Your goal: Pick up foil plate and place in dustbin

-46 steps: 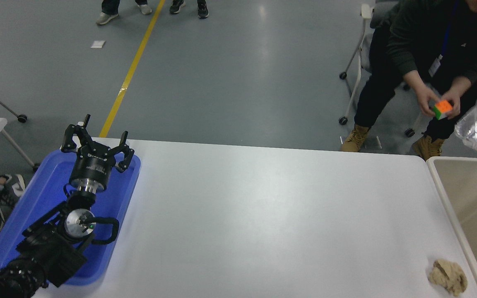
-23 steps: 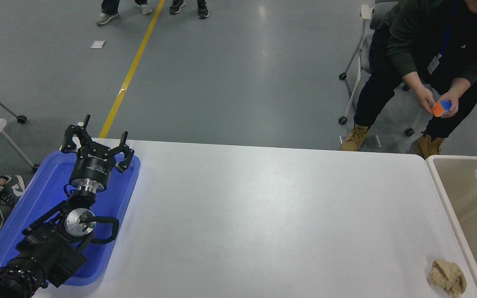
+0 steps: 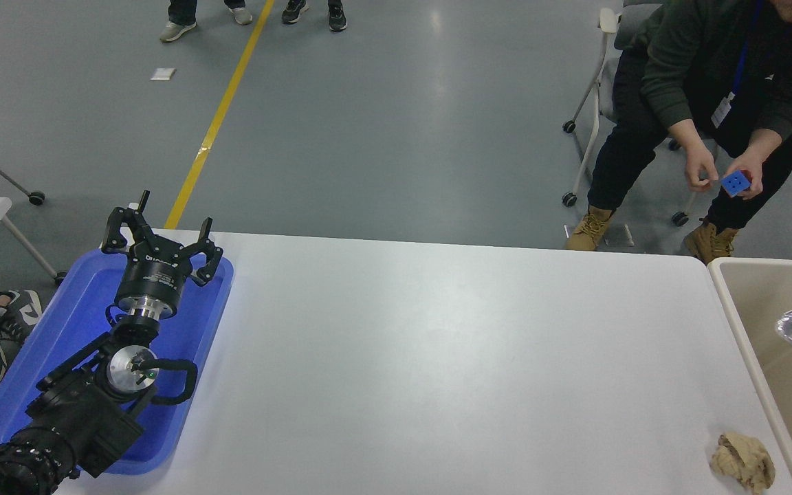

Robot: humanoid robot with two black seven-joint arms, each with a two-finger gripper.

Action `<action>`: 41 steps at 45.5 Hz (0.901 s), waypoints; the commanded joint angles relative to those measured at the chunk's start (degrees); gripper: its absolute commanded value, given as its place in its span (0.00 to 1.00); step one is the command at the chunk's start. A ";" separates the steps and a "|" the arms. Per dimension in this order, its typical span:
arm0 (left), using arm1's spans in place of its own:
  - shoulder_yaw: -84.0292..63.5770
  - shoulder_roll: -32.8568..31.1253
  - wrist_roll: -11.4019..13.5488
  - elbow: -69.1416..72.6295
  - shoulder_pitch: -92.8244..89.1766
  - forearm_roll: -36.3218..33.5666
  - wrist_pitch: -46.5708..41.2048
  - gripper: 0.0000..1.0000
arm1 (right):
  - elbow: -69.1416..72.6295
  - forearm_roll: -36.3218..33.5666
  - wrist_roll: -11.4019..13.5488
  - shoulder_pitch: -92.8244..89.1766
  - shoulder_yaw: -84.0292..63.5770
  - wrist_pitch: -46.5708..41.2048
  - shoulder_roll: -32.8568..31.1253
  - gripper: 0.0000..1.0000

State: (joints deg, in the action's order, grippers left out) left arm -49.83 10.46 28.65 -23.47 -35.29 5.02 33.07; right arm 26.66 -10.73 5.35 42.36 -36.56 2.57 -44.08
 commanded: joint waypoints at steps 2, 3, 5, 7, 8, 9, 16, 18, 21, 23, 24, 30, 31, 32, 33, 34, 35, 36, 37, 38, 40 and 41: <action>0.00 0.00 0.00 0.00 0.05 -0.01 -0.02 1.00 | -0.74 0.45 -0.08 -2.02 1.84 0.86 0.66 0.18; 0.00 0.00 0.00 0.00 0.05 -0.01 0.06 1.00 | -0.74 0.45 -0.08 -2.02 1.84 1.04 0.66 0.26; 0.00 0.00 0.00 0.00 0.05 -0.01 -0.02 1.00 | -0.74 0.62 -0.08 -2.02 1.84 1.30 0.58 0.38; 0.00 0.00 0.00 0.00 0.05 -0.01 0.07 1.00 | -0.74 0.71 -0.08 -2.02 1.75 1.39 0.49 0.45; 0.00 0.00 0.00 0.00 0.05 -0.01 -0.02 1.00 | -0.74 0.80 -0.08 -2.02 1.75 1.39 0.40 0.49; 0.00 0.00 0.00 0.00 0.05 -0.01 0.06 1.00 | -0.74 0.80 -0.08 -2.02 1.75 1.39 0.31 0.53; 0.00 0.00 0.00 0.00 0.05 -0.01 -0.02 1.00 | -0.65 0.80 -0.08 -1.58 1.75 1.30 0.05 0.83; 0.00 0.00 0.00 0.00 -0.04 -0.01 0.07 1.00 | -0.65 0.89 -0.08 -1.50 1.75 1.30 0.05 0.91; 0.00 0.00 0.00 0.00 0.05 -0.01 0.07 1.00 | -0.65 1.32 -0.08 -1.06 1.66 1.13 -0.04 1.00; 0.00 0.00 0.00 0.00 -0.04 -0.01 -0.02 1.00 | -0.65 2.29 -0.08 -0.27 1.58 1.04 -0.30 1.00; 0.00 0.00 0.00 0.00 -0.04 0.07 -0.02 1.00 | -0.65 2.82 -0.08 0.61 1.58 0.95 -0.48 1.00; 0.00 0.00 0.00 0.00 -0.04 -0.01 -0.02 1.00 | 0.14 7.21 -0.08 7.46 1.23 0.34 -3.64 1.00; 0.00 0.00 0.00 0.00 -0.04 0.07 0.06 1.00 | 0.32 8.17 -0.08 9.12 1.14 0.25 -3.99 1.00; 0.00 0.00 0.00 0.00 -0.04 -0.01 0.07 1.00 | 0.49 9.05 -0.08 10.79 1.05 0.16 -4.17 1.00; 0.00 0.00 0.00 0.00 -0.04 -0.01 -0.02 1.00 | 1.10 10.89 -0.08 13.77 1.05 0.07 -4.34 1.00; 0.00 0.00 0.00 0.00 -0.04 -0.01 -0.02 1.00 | 1.55 11.69 -0.08 15.36 1.05 0.07 -4.35 1.00; 0.00 0.00 0.00 0.00 -0.04 -0.01 0.06 1.00 | 1.81 12.57 -0.08 16.95 1.05 0.07 -4.35 1.00; 0.00 0.00 0.00 0.00 -0.04 -0.01 -0.02 1.00 | 2.07 13.36 -0.08 18.35 1.05 -0.02 -4.35 1.00; 0.00 0.00 0.00 0.00 -0.04 -0.01 0.06 1.00 | 2.25 14.06 -0.08 19.93 1.05 -0.02 -4.35 1.00; 0.00 0.00 0.00 0.00 -0.04 -0.01 -0.02 1.00 | 2.60 14.68 -0.08 21.52 1.05 -0.02 -4.26 1.00; 0.00 0.00 0.00 0.00 -0.04 -0.01 0.07 1.00 | 3.48 15.91 -0.08 24.68 0.96 -0.10 -4.17 1.00; 0.00 0.00 0.00 0.00 -0.04 -0.01 0.07 1.00 | 4.01 16.35 -0.08 26.35 0.87 -0.37 -4.08 1.00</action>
State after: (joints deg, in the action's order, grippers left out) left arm -49.83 10.46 28.65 -23.47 -35.31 5.01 33.10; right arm 27.71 -1.55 5.26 53.89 -35.34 2.87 -47.15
